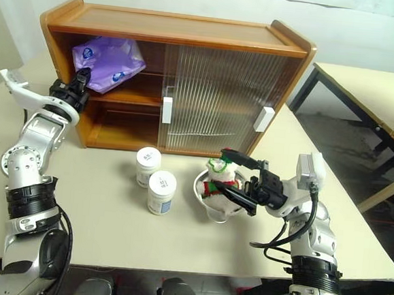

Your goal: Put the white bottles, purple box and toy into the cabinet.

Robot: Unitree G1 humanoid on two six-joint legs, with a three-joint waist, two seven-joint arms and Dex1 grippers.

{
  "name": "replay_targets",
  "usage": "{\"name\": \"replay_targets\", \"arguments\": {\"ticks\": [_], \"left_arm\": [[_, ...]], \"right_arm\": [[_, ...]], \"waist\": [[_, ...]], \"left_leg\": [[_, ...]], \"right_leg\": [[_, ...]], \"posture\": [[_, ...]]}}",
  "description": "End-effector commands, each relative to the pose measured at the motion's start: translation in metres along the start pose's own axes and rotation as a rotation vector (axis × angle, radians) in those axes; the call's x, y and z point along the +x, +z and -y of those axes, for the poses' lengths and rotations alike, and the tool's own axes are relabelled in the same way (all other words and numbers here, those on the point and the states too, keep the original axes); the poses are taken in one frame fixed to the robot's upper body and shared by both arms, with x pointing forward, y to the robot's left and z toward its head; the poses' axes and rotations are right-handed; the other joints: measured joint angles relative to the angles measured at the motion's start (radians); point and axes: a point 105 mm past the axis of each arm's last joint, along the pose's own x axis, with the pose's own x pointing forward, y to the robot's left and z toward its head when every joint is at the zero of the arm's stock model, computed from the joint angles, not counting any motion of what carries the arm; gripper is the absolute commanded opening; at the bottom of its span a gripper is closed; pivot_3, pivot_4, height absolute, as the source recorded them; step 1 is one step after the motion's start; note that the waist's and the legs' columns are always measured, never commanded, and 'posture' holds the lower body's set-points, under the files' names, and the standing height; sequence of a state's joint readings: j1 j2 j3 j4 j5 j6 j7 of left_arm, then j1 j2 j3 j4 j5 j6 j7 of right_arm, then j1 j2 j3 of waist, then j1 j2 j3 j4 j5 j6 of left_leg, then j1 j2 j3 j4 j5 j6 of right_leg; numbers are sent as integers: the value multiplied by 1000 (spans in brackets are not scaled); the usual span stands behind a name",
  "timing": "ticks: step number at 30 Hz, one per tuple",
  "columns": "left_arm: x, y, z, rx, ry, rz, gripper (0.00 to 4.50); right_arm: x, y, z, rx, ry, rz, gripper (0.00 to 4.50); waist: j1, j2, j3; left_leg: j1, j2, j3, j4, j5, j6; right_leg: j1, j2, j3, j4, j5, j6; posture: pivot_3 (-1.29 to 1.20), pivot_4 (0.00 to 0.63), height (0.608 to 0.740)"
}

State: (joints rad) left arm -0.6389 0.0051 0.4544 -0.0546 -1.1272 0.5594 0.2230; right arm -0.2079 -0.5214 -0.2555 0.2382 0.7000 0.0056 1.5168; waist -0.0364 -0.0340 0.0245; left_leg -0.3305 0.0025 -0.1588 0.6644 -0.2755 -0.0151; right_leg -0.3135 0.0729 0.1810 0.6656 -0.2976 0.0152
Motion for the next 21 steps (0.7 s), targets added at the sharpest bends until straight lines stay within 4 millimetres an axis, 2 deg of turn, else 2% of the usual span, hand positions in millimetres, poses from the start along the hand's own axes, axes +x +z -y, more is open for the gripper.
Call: {"name": "replay_targets", "arguments": {"ticks": [1,13,16,21], "left_arm": [[6,-12,1,15,9,-27,20],[17,-11,-3,22,47,27,20],[19,-16,-2,48,39,3,641],[18,-19,1,44,23,-2,2203]], "right_arm": [[1,0,-2,-14,2,-9,4500],[1,0,-2,-16,3,-10,4500],[1,0,-2,-15,4,-12,4500],[0,1,-2,-16,5,-18,4500]], "waist": [[-1,0,0],[-9,0,0],[-11,0,0],[-11,0,0]], "left_leg": [[0,0,0,0,0,0],[0,0,0,0,-1,1],[0,0,0,0,-1,1],[-1,0,0,1,-1,1]], "right_leg": [[0,0,0,0,0,0],[0,0,0,0,-2,3],[0,0,0,0,-2,3],[0,0,0,0,-2,3]], "posture": [[-96,0,740],[-99,0,740],[-100,0,740],[-99,0,740]]}}
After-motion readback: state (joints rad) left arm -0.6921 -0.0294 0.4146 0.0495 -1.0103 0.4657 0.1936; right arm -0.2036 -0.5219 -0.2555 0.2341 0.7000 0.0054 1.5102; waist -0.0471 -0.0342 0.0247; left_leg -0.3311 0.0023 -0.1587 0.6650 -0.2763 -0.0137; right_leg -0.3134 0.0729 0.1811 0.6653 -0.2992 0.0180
